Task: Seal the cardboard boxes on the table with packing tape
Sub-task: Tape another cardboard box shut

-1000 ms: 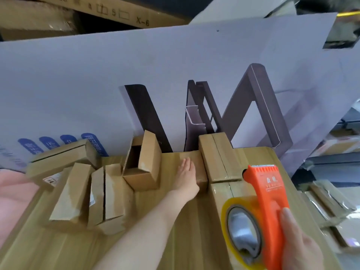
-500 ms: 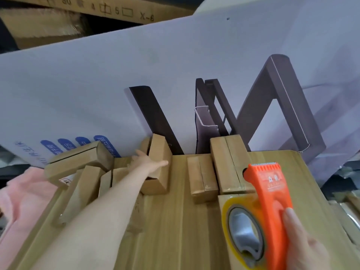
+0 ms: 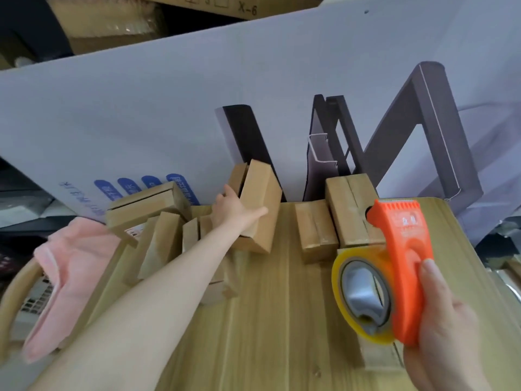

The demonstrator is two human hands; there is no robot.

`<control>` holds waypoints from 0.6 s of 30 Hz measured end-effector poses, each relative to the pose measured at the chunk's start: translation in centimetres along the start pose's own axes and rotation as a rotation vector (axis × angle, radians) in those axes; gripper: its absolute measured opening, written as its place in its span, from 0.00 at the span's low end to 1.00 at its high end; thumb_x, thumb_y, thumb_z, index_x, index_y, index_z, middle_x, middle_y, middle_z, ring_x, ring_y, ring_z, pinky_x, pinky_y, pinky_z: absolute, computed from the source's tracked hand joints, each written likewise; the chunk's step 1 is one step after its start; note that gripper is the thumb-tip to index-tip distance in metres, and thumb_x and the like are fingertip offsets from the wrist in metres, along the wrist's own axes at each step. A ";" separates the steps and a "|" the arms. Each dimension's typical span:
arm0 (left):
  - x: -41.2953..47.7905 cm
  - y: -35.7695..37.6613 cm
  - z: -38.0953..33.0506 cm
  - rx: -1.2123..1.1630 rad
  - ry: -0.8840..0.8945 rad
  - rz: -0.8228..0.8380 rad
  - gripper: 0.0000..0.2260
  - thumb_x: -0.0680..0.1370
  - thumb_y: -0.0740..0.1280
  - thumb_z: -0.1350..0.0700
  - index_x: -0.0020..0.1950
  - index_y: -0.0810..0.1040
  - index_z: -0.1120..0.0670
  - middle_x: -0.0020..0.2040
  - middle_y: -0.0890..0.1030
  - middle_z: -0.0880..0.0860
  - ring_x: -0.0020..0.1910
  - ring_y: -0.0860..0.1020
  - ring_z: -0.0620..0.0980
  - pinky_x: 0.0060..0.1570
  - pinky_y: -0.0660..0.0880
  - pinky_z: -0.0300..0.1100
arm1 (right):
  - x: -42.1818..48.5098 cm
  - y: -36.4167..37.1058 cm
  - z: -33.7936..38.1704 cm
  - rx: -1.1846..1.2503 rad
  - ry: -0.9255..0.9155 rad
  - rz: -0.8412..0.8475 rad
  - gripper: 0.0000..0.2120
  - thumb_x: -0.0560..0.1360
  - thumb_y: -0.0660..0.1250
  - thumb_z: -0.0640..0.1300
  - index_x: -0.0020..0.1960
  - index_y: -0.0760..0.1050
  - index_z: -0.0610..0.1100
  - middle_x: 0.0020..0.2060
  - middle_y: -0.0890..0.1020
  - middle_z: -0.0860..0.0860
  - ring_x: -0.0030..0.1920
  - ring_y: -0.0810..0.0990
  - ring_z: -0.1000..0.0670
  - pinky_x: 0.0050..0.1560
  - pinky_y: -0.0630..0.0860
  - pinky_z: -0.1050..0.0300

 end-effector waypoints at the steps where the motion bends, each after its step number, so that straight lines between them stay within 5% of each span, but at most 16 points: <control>1: -1.0 -1.1 0.0 -0.020 0.025 0.005 0.54 0.64 0.72 0.33 0.79 0.46 0.51 0.75 0.59 0.56 0.71 0.65 0.58 0.63 0.71 0.54 | -1.0 0.5 0.3 0.043 0.001 0.005 0.19 0.73 0.68 0.54 0.34 0.78 0.38 0.22 0.80 0.53 0.22 0.77 0.57 0.22 0.74 0.66; 10: -13.3 -11.1 3.3 -0.101 0.366 0.046 0.55 0.60 0.71 0.32 0.78 0.45 0.47 0.74 0.59 0.53 0.71 0.63 0.53 0.64 0.67 0.50 | -13.5 5.4 1.5 0.077 -0.061 0.147 0.19 0.76 0.66 0.54 0.28 0.83 0.53 0.26 0.80 0.55 0.26 0.79 0.57 0.26 0.76 0.64; 18: -25.2 -12.6 12.7 -0.081 0.658 0.184 0.55 0.58 0.68 0.30 0.77 0.41 0.41 0.75 0.52 0.41 0.73 0.56 0.47 0.68 0.61 0.45 | -25.9 3.1 1.0 0.065 -0.136 0.007 0.20 0.77 0.66 0.53 0.28 0.82 0.48 0.25 0.80 0.55 0.25 0.78 0.58 0.25 0.76 0.66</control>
Point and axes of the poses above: each hand's wrist, its own x-axis towards the middle knuckle, its own y-axis out of the palm, z = x × y, the point moved 10 cm from there along x, towards the middle knuckle
